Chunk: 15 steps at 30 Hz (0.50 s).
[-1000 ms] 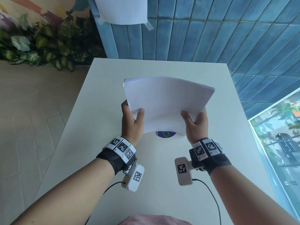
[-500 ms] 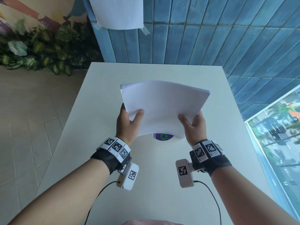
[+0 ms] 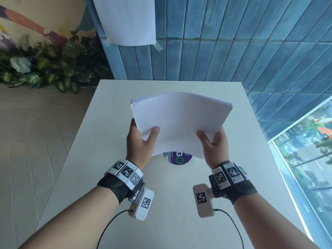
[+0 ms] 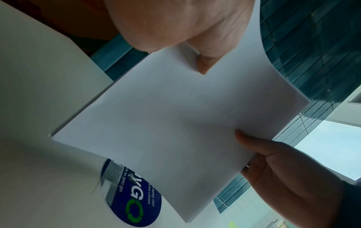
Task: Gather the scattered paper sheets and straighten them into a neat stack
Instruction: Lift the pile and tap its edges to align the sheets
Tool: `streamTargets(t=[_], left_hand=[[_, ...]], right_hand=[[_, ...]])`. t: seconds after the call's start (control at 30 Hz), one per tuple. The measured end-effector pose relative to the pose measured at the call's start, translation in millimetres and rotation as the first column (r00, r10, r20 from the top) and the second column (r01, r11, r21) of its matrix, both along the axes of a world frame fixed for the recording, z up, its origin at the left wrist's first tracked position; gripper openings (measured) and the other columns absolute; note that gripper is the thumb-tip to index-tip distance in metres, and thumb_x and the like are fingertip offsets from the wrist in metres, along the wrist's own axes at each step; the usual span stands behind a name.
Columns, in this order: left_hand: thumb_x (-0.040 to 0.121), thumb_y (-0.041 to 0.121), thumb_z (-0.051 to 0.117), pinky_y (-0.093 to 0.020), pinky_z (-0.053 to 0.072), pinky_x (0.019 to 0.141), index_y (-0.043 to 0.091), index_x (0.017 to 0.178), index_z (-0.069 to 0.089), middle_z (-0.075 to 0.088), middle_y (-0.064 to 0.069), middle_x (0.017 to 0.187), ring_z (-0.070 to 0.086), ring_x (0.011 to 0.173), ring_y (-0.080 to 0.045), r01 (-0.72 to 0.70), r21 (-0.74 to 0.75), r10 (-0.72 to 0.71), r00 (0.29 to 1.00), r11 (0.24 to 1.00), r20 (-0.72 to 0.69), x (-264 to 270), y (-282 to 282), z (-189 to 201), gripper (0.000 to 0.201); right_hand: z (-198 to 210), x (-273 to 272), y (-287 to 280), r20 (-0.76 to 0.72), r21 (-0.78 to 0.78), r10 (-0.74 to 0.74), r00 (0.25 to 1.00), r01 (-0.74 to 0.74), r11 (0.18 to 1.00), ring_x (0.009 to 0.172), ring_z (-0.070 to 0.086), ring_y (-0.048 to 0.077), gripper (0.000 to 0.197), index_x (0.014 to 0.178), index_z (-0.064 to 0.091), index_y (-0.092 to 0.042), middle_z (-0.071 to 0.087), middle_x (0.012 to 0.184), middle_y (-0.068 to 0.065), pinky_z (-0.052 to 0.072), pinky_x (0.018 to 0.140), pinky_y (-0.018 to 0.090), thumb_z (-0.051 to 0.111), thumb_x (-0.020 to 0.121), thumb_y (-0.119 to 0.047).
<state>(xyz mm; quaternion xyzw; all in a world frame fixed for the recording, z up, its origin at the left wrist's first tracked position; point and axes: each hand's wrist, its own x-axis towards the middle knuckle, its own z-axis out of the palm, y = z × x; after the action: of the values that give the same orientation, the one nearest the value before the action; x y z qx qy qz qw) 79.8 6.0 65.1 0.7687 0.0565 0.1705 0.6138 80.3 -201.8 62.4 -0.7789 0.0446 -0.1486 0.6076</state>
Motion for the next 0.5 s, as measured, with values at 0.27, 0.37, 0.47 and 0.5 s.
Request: streamTargets(t=[0.27,0.37,0.47,0.5], left_hand=[[0.082,0.011,0.07,-0.013,0.047,0.084,0.018,0.119,0.051,0.065,0.014,0.107,0.062,0.095,0.009,0.019,-0.005,-0.019,0.995,1.0,-0.094,-10,-4,-25,0.042],[0.086,0.008,0.067,-0.007,0.045,0.081,0.018,0.117,0.05,0.064,0.015,0.105,0.061,0.092,0.013,0.009,-0.018,-0.01,0.997,1.0,-0.08,-7,-5,-21,0.037],[0.086,0.007,0.067,-0.01,0.046,0.084,0.018,0.117,0.049,0.064,0.016,0.107,0.062,0.095,0.01,0.011,-0.015,-0.011,0.999,1.0,-0.045,-4,-2,-14,0.037],[0.086,0.007,0.067,-0.01,0.047,0.085,0.019,0.117,0.049,0.064,0.017,0.107,0.062,0.096,0.009,0.012,-0.009,-0.013,0.999,1.0,-0.043,-5,-1,-16,0.038]], right_hand=[[-21,-9,3,-0.11,-0.08,-0.058,0.992,0.049,0.996,0.087,0.057,0.018,0.033,0.114,0.056,-0.004,0.061,0.099,0.004,0.037,0.063,-0.001,0.064,0.082,-0.004],[-16,-7,3,-0.089,-0.084,-0.049,0.995,0.042,0.996,0.084,0.056,0.017,0.032,0.114,0.056,-0.004,0.062,0.098,0.004,0.036,0.062,-0.001,0.063,0.083,-0.004],[-10,-5,1,-0.059,-0.075,-0.04,0.997,0.035,0.997,0.082,0.057,0.012,0.032,0.114,0.056,-0.004,0.062,0.098,0.003,0.037,0.064,-0.001,0.063,0.083,-0.004],[-12,-5,0,-0.065,-0.074,-0.036,0.997,0.031,0.997,0.082,0.057,0.012,0.032,0.114,0.056,-0.004,0.063,0.098,0.003,0.037,0.064,-0.001,0.063,0.083,-0.004]])
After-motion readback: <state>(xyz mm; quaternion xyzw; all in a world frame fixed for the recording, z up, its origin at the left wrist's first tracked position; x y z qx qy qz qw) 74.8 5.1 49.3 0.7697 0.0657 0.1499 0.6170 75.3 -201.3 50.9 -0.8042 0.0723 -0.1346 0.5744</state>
